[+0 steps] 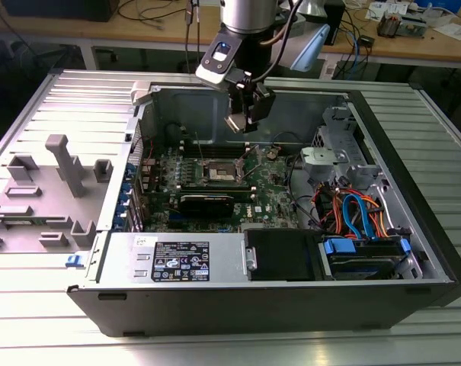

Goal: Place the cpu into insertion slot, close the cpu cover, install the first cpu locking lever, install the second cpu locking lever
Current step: 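Place the cpu into insertion slot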

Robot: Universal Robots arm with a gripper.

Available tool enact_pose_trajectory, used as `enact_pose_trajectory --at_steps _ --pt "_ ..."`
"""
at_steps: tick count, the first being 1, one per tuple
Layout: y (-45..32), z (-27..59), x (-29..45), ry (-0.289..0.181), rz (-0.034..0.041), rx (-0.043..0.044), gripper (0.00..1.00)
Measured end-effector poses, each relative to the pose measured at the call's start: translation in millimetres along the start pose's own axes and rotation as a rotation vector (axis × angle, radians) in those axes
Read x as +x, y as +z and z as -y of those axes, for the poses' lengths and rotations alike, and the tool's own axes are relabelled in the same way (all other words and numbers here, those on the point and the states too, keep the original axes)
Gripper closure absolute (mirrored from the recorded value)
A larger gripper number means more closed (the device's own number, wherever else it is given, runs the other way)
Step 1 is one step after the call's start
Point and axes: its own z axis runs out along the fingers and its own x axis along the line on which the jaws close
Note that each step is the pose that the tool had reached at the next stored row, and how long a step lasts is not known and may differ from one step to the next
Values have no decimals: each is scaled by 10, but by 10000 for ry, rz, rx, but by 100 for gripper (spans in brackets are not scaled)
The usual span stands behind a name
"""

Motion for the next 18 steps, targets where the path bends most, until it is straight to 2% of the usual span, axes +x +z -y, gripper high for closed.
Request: enact_pose_trajectory --at_steps 4,7,13,16,18 --pt "11 3 1 634 50 -11 45" --pt "15 49 21 711 50 3 45" --pt "11 205 90 712 41 26 45" --pt "13 238 105 725 41 28 45" --pt "39 241 104 1039 64 27 45"
